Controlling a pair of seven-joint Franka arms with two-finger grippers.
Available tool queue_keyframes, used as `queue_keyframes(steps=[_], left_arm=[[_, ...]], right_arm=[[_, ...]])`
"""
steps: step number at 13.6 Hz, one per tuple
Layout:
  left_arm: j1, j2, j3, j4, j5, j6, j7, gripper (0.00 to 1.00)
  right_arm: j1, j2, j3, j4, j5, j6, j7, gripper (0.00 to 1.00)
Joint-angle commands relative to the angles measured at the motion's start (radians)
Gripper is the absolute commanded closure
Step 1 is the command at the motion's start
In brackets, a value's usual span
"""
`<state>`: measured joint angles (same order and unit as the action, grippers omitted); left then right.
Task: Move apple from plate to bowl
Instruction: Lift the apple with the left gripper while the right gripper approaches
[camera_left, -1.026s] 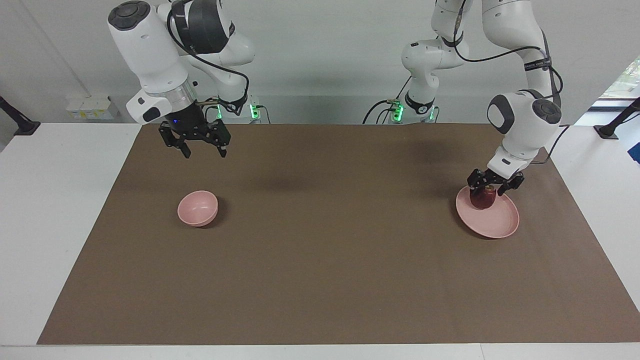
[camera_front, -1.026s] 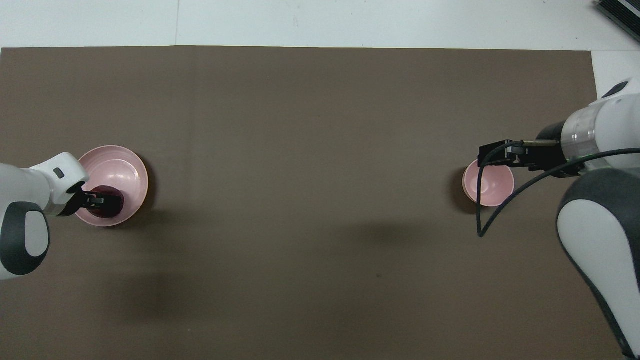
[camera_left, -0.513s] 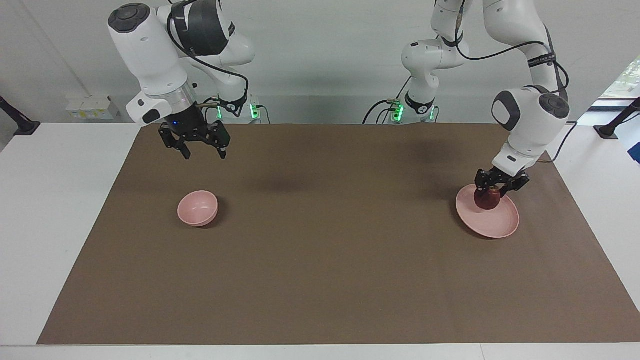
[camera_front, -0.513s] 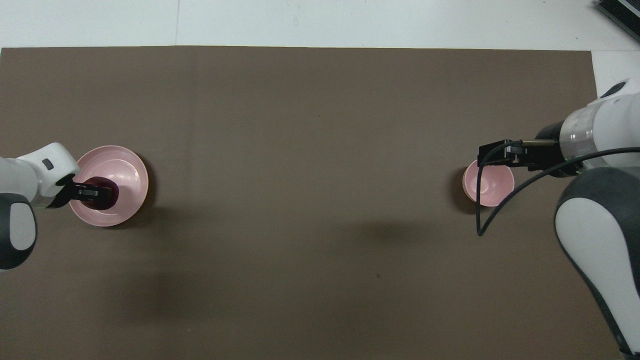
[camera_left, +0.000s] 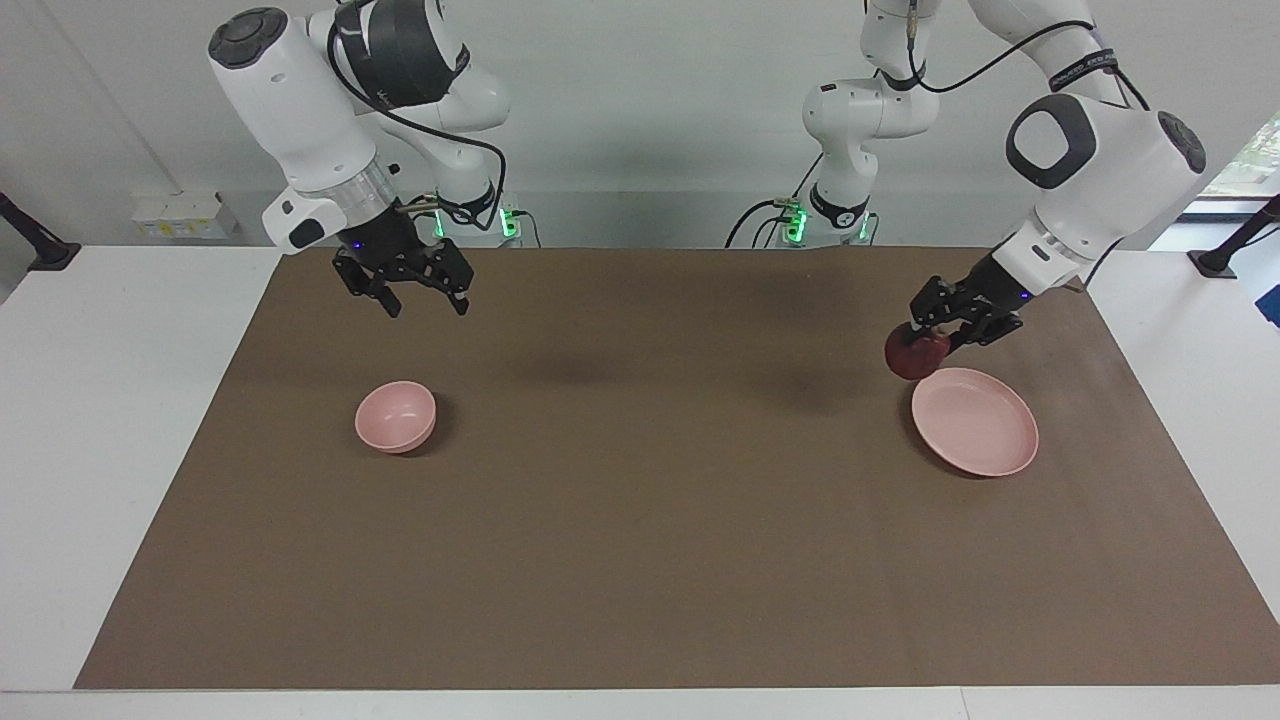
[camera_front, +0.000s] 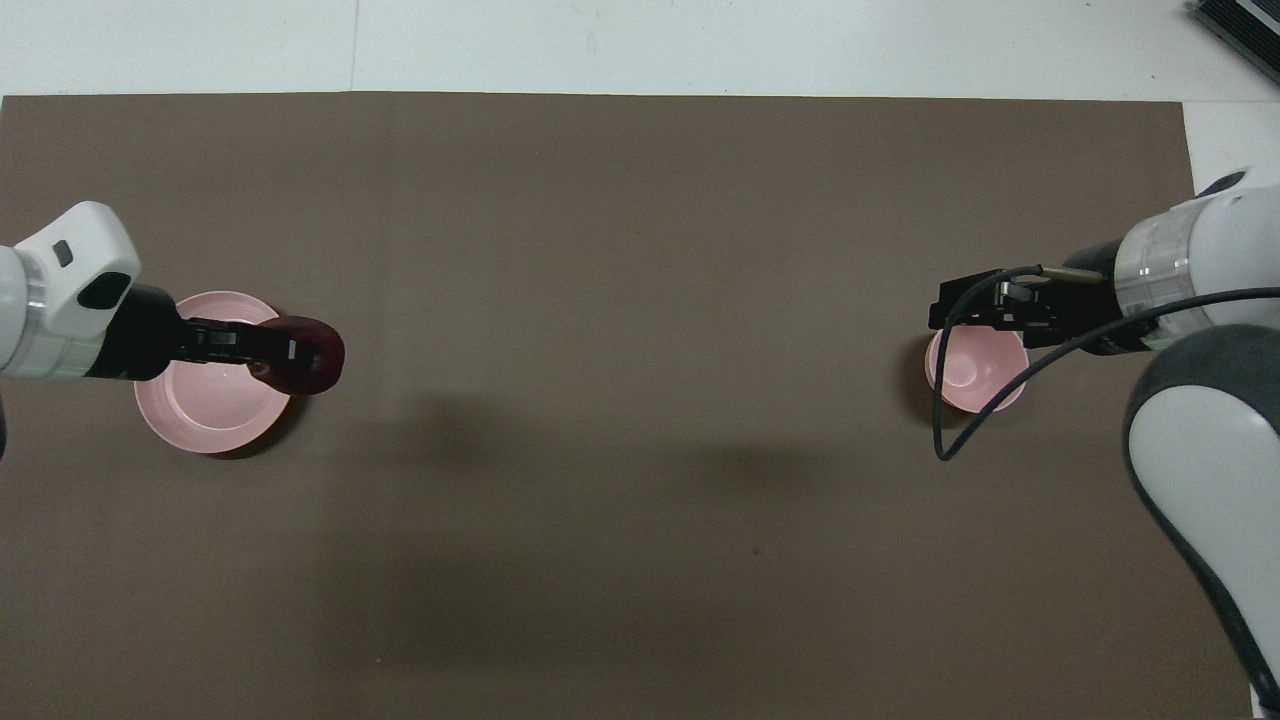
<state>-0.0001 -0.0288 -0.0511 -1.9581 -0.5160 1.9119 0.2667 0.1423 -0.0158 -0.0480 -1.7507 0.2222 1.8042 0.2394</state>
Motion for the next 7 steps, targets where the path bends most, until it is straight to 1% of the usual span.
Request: queue_keyframes(steps=[1,3,4,7], left_arm=[[-0.015,0.003,-0.057,0.007,-0.148,-0.008,-0.085,1.0],[-0.014,-0.003,-0.113,0.002,-0.267,-0.005,-0.115,1.0],[-0.015,-0.009,-0.139,-0.001,-0.315,0.001,-0.122,1.0],[-0.017,-0.019,-0.248,-0.008,-0.397,0.087,-0.211,1.0]], right_arm=[[-0.001,-0.001,0.005,-0.009,0.093,0.024,0.113,0.0],[-0.001,0.017,0.005,-0.001,0.189,0.05,0.197,0.0],[0.006,0.028,0.007,0.003,0.237,0.056,0.269,0.0],[0.032,0.072,0.007,0.029,0.388,0.06,0.504,0.0]])
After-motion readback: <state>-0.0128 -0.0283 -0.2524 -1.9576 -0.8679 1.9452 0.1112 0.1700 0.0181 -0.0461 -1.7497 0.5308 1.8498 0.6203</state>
